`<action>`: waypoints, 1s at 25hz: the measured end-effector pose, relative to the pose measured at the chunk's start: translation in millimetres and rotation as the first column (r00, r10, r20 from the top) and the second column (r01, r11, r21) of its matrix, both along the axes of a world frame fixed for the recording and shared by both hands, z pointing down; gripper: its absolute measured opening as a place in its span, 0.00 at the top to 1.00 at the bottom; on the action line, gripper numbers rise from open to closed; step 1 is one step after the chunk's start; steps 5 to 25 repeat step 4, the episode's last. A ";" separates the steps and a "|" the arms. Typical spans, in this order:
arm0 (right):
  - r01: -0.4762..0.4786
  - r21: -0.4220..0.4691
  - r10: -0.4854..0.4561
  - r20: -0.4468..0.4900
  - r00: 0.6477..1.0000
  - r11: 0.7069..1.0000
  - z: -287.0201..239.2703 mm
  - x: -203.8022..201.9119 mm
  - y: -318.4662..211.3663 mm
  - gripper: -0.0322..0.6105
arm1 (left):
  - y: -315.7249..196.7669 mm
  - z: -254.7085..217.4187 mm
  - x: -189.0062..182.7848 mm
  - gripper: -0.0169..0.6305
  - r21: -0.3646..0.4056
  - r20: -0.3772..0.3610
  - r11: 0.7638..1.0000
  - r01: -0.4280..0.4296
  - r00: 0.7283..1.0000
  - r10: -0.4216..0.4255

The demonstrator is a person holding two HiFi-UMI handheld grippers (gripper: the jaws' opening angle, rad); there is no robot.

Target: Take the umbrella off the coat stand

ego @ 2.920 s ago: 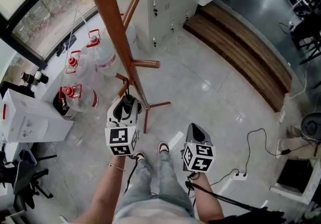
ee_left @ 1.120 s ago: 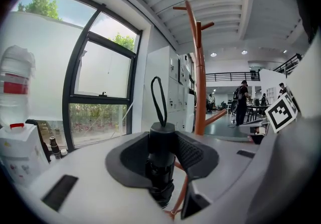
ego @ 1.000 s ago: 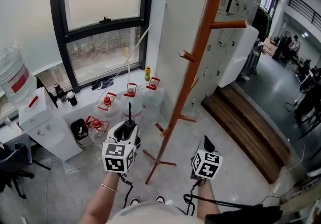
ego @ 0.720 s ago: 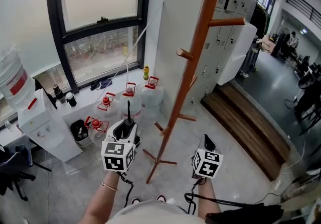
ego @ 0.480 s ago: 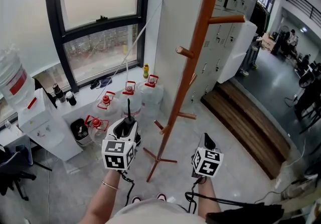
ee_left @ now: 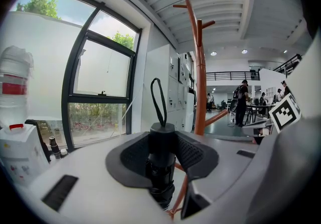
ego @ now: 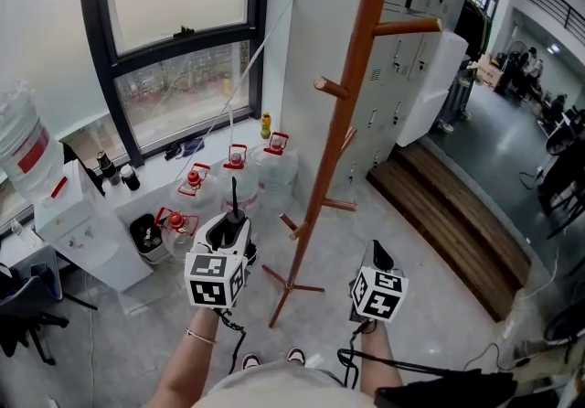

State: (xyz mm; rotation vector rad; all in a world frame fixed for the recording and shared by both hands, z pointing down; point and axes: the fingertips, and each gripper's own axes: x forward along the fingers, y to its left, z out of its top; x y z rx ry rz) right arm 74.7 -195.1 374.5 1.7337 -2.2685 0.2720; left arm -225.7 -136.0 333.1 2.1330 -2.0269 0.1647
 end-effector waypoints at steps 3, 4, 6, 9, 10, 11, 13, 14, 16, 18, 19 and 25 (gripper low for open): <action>-0.001 0.001 0.001 0.000 1.000 1.000 1.0 1.2 3.2 0.94 | 2.7 -0.1 0.6 0.75 0.002 0.001 1.000 0.001 1.000 -0.001; -0.001 0.001 0.001 0.000 1.000 1.000 1.2 1.6 4.3 0.94 | 3.7 -0.1 0.9 0.75 0.002 0.001 1.000 0.002 1.000 -0.002; -0.001 0.001 0.001 0.000 1.000 1.000 1.2 1.6 4.3 0.94 | 3.7 -0.1 0.9 0.75 0.002 0.001 1.000 0.002 1.000 -0.002; -0.001 0.001 0.001 0.000 1.000 1.000 1.2 1.6 4.3 0.94 | 3.7 -0.1 0.9 0.75 0.002 0.001 1.000 0.002 1.000 -0.002; -0.001 0.001 0.001 0.000 1.000 1.000 1.2 1.6 4.3 0.94 | 3.7 -0.1 0.9 0.75 0.002 0.001 1.000 0.002 1.000 -0.002; -0.001 0.001 0.001 0.000 1.000 1.000 1.2 1.6 4.3 0.94 | 3.7 -0.1 0.9 0.75 0.002 0.001 1.000 0.002 1.000 -0.002; -0.001 0.001 0.001 0.000 1.000 1.000 1.2 1.6 4.3 0.94 | 3.7 -0.1 0.9 0.75 0.002 0.001 1.000 0.002 1.000 -0.002; -0.001 0.001 0.001 0.000 1.000 1.000 1.2 1.6 4.3 0.94 | 3.7 -0.1 0.9 0.75 0.002 0.001 1.000 0.002 1.000 -0.002; -0.001 0.001 0.001 0.000 1.000 1.000 1.2 1.6 4.3 0.94 | 3.7 -0.1 0.9 0.75 0.002 0.001 1.000 0.002 1.000 -0.002; -0.001 0.001 0.001 0.000 1.000 1.000 1.2 1.6 4.3 0.94 | 3.7 -0.1 0.9 0.75 0.002 0.001 1.000 0.002 1.000 -0.002; -0.001 0.001 0.001 0.000 1.000 1.000 1.2 1.6 4.3 0.94 | 3.7 -0.1 0.9 0.75 0.002 0.001 1.000 0.002 1.000 -0.002; -0.001 0.001 0.001 0.000 1.000 1.000 1.2 1.6 4.3 0.94 | 3.7 -0.1 0.9 0.75 0.002 0.001 1.000 0.002 1.000 -0.002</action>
